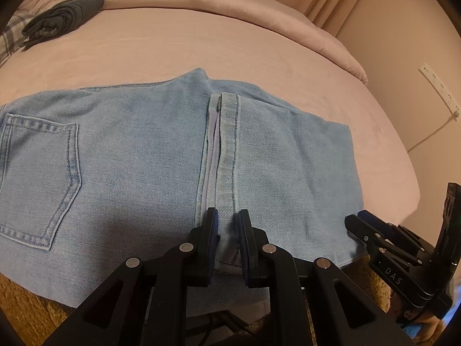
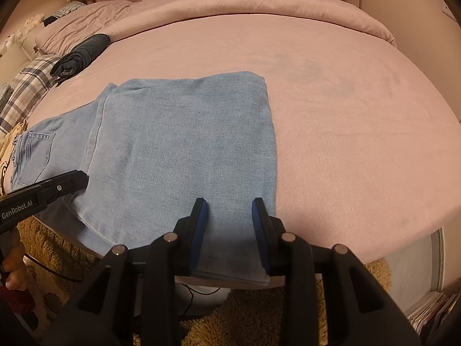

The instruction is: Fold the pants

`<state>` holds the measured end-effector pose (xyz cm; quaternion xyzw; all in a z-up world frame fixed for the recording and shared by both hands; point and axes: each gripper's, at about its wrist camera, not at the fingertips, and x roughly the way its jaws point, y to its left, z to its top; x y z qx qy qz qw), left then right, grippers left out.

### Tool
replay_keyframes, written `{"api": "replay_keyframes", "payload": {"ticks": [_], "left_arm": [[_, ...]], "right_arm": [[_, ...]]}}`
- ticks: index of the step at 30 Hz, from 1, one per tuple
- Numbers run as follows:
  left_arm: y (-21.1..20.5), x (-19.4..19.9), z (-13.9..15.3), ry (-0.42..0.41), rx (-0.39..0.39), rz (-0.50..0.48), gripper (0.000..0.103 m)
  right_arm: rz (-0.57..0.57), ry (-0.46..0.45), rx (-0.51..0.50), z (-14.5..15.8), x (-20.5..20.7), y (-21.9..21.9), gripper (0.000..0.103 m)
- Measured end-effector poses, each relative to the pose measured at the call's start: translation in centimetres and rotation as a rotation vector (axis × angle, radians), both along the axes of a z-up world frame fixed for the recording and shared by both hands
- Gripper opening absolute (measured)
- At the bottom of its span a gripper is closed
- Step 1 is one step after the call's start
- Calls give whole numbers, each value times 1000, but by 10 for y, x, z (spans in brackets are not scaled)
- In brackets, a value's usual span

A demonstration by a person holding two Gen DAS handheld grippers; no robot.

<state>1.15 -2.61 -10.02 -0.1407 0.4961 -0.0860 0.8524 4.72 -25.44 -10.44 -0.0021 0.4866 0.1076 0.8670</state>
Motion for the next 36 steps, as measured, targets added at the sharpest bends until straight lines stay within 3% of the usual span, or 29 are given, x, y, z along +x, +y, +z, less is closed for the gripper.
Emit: {"api": "replay_keyframes", "payload": {"ticks": [11, 18, 23, 25, 27, 28, 29, 33, 36], "left_arm": [[0, 0, 0, 0, -2, 3, 12], [13, -3, 8, 21, -53, 16, 13], [27, -13, 22, -4, 22, 84, 13], [33, -18, 27, -13, 13, 95, 13], [41, -21, 33, -22, 4, 111, 13], [46, -24, 37, -32, 8, 129, 13], [49, -25, 41, -41, 12, 143, 14], [73, -32, 52, -73, 11, 219, 46], [98, -38, 58, -81, 25, 302, 49]], "right_arm": [[1, -3, -14, 0, -1, 4, 33], [-8, 3, -35, 2, -1, 12, 33], [-17, 0, -105, 7, 0, 23, 33], [0, -9, -106, 16, 2, 29, 33], [23, -33, -67, 26, 1, 33, 37], [36, -54, -51, 33, 2, 37, 44], [51, -77, -41, 40, 4, 43, 51], [126, -123, -6, 56, 10, 70, 52], [190, -107, 53, 57, 17, 93, 52]]}}
